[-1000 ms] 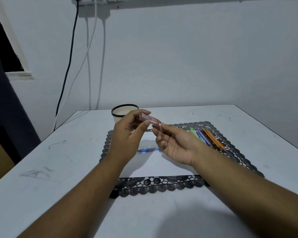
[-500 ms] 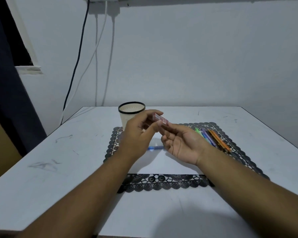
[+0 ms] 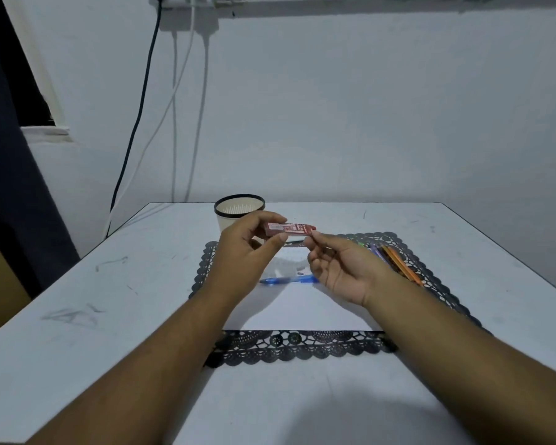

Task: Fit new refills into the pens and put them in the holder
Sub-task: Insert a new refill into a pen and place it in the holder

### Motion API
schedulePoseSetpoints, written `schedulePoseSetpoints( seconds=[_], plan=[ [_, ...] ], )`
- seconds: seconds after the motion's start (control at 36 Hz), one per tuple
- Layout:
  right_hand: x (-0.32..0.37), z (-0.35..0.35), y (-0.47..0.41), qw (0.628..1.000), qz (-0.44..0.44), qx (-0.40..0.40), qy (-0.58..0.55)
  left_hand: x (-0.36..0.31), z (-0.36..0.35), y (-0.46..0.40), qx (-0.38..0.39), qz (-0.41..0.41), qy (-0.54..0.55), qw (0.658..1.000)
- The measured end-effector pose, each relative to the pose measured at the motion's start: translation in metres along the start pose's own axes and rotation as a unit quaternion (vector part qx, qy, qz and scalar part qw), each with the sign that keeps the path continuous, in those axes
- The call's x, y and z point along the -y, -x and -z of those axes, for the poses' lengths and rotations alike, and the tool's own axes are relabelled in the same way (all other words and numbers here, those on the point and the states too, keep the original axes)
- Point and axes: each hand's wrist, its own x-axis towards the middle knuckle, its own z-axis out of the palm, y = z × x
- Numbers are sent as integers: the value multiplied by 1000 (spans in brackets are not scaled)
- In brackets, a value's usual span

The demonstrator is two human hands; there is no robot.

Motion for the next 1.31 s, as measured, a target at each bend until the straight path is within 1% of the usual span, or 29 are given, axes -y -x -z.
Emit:
schedulePoseSetpoints(
  seconds=[0.08, 0.17, 0.22, 0.28, 0.42, 0.47, 0.53, 0.67, 0.92, 1.22, 1.31],
  plan=[
    [5, 3, 0, 994, 73, -20, 76, 0, 1, 0, 16, -33, -143, 989],
    [9, 5, 4, 970, 146, -36, 189, -1, -2, 3, 45, -28, -247, 968],
    [9, 4, 6, 946, 187, -40, 263, 1, -4, 4, 64, -27, -277, 958],
    [7, 2, 8, 924, 219, -42, 312, 2, -7, 5, 77, -40, -292, 952],
    [0, 1, 9, 892, 270, -20, 362, -2, -12, 8, 71, -88, -359, 927],
    [0, 1, 9, 879, 286, -22, 380, -3, -13, 9, 71, -88, -368, 923],
    [0, 0, 10, 872, 300, -26, 386, -4, -14, 9, 72, -76, -365, 925],
    [3, -1, 12, 867, 328, -32, 375, -7, -15, 10, 76, -54, -360, 928],
    [2, -2, 14, 884, 335, 5, 327, -10, -16, 10, 77, -36, -335, 938],
    [2, -2, 12, 893, 317, 35, 317, -10, -16, 11, 78, -38, -306, 948],
    [3, -5, 13, 906, 317, 30, 280, -11, -16, 12, 85, -38, -307, 947]
  ],
)
